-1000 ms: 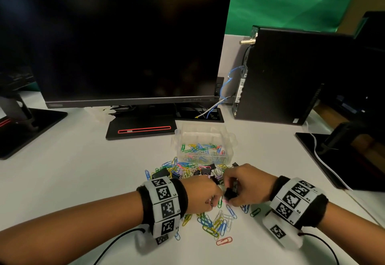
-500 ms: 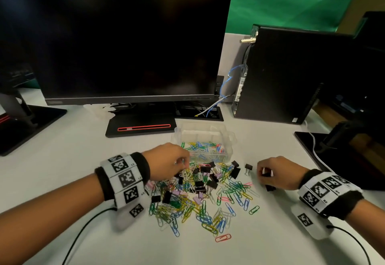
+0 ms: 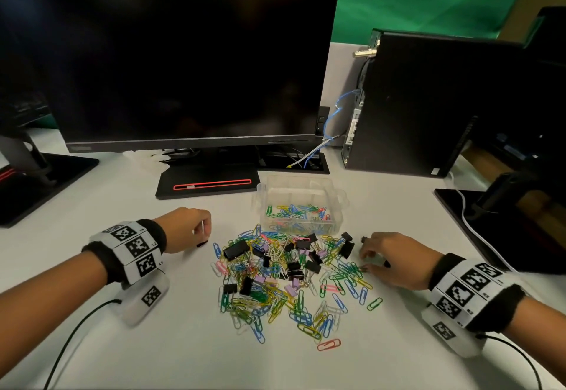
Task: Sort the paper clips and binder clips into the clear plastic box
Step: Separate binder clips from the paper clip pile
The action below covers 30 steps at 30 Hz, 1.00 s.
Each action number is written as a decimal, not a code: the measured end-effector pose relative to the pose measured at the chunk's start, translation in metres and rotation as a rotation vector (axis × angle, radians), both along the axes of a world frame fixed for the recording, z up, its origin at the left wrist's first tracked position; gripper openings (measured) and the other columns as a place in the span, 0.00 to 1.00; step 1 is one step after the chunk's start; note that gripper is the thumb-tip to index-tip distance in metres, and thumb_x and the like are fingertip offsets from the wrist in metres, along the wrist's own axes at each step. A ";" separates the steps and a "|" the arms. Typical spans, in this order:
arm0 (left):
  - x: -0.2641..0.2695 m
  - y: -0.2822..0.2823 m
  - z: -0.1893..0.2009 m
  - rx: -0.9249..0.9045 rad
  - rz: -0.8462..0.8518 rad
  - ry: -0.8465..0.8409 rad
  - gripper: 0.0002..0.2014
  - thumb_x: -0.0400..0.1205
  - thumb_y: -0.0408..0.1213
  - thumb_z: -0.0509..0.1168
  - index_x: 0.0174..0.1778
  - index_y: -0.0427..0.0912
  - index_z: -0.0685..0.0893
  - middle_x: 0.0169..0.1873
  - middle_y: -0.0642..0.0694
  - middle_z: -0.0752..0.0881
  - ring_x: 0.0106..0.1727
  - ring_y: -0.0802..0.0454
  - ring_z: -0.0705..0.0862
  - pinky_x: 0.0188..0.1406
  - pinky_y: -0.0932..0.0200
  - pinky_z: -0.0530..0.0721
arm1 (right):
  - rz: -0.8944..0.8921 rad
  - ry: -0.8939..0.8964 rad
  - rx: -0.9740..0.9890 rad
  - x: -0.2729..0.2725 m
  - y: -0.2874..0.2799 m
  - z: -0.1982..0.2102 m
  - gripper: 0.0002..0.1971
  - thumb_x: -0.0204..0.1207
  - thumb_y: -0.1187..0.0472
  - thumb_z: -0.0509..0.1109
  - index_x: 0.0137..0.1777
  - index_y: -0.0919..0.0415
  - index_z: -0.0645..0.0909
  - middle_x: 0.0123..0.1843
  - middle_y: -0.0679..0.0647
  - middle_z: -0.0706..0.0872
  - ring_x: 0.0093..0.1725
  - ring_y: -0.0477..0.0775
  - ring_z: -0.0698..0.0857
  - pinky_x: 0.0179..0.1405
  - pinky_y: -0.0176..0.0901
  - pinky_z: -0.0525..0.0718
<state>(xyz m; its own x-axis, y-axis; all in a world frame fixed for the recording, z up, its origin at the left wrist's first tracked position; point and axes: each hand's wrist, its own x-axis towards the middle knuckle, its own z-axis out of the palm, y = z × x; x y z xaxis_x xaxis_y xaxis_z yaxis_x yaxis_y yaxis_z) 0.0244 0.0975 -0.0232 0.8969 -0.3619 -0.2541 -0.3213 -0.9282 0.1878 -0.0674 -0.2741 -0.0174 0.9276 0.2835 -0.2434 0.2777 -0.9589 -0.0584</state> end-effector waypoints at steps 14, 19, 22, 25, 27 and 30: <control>-0.030 -0.011 0.014 -0.102 -0.146 -0.063 0.28 0.68 0.66 0.66 0.59 0.57 0.74 0.45 0.56 0.75 0.39 0.62 0.73 0.36 0.70 0.69 | 0.060 0.119 0.138 -0.026 0.033 -0.008 0.44 0.62 0.27 0.66 0.75 0.50 0.66 0.60 0.46 0.69 0.60 0.48 0.75 0.62 0.36 0.74; -0.077 -0.034 0.008 -0.179 -0.379 0.064 0.36 0.65 0.62 0.74 0.66 0.58 0.69 0.52 0.63 0.69 0.49 0.69 0.72 0.54 0.69 0.74 | 0.111 0.131 0.123 -0.035 0.052 -0.013 0.57 0.48 0.23 0.72 0.77 0.48 0.60 0.63 0.45 0.66 0.61 0.50 0.72 0.66 0.45 0.75; -0.088 -0.044 -0.003 -0.112 -0.433 0.075 0.40 0.67 0.59 0.74 0.72 0.54 0.66 0.64 0.56 0.69 0.64 0.60 0.70 0.67 0.62 0.72 | 0.143 0.110 0.104 -0.035 0.063 -0.019 0.58 0.48 0.25 0.75 0.76 0.50 0.59 0.65 0.48 0.66 0.62 0.53 0.72 0.66 0.47 0.75; -0.089 -0.052 -0.010 -0.065 -0.454 0.056 0.37 0.70 0.55 0.73 0.73 0.51 0.67 0.65 0.53 0.69 0.66 0.56 0.70 0.69 0.59 0.71 | 0.150 0.115 0.119 -0.031 0.072 -0.022 0.54 0.51 0.29 0.77 0.75 0.51 0.61 0.64 0.50 0.66 0.61 0.54 0.73 0.63 0.45 0.75; -0.087 -0.056 -0.012 -0.057 -0.455 0.045 0.32 0.72 0.54 0.72 0.70 0.50 0.71 0.63 0.51 0.70 0.65 0.54 0.71 0.67 0.58 0.72 | 0.145 0.136 0.166 -0.028 0.076 -0.022 0.48 0.54 0.34 0.79 0.72 0.49 0.64 0.62 0.50 0.66 0.59 0.53 0.73 0.57 0.42 0.75; -0.083 -0.064 -0.012 -0.035 -0.470 0.033 0.24 0.75 0.51 0.70 0.65 0.48 0.76 0.61 0.49 0.73 0.64 0.52 0.72 0.64 0.56 0.73 | 0.150 0.166 0.240 -0.024 0.079 -0.020 0.37 0.59 0.42 0.81 0.67 0.48 0.71 0.60 0.51 0.69 0.57 0.52 0.75 0.52 0.40 0.74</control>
<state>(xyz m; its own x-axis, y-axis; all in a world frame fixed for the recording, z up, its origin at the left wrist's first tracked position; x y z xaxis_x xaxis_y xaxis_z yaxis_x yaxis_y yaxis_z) -0.0588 0.0338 -0.0349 0.6255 -0.7356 -0.2603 -0.6983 -0.6765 0.2338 -0.0912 -0.1953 -0.0376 0.8246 0.4814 -0.2971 0.3825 -0.8614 -0.3341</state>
